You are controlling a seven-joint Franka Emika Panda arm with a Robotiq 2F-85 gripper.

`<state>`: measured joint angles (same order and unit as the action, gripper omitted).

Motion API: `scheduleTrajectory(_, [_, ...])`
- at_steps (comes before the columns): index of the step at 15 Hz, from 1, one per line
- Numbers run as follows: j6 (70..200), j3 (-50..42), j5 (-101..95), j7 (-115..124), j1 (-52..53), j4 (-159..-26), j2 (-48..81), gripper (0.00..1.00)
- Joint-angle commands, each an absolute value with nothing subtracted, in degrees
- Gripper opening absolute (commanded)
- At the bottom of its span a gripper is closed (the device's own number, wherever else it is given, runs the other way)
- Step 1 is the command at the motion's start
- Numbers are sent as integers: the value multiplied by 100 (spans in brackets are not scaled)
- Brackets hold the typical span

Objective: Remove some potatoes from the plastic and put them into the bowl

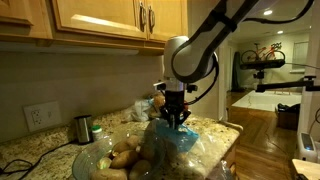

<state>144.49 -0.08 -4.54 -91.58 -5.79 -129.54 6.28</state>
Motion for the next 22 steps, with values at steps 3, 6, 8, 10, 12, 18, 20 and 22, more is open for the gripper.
scheduleTrajectory(3, [14385,-262,-986,-9067,-612,-13254,589,53])
scheduleTrajectory(6, [14525,-313,-961,-9205,-662,-13225,738,70])
scheduleTrajectory(8, [14518,-297,-857,-9273,-672,-13144,873,63])
scheduleTrajectory(10, [14587,-254,-851,-9321,-657,-13104,985,58])
scheduleTrajectory(12, [14644,-218,-867,-9341,-650,-13026,1096,56])
scheduleTrajectory(18, [14702,-108,-836,-9379,-666,-12838,1264,46])
scheduleTrajectory(20, [14699,-103,-827,-9382,-686,-12789,1327,48])
scheduleTrajectory(22, [14725,-97,-814,-9394,-697,-12774,1370,54])
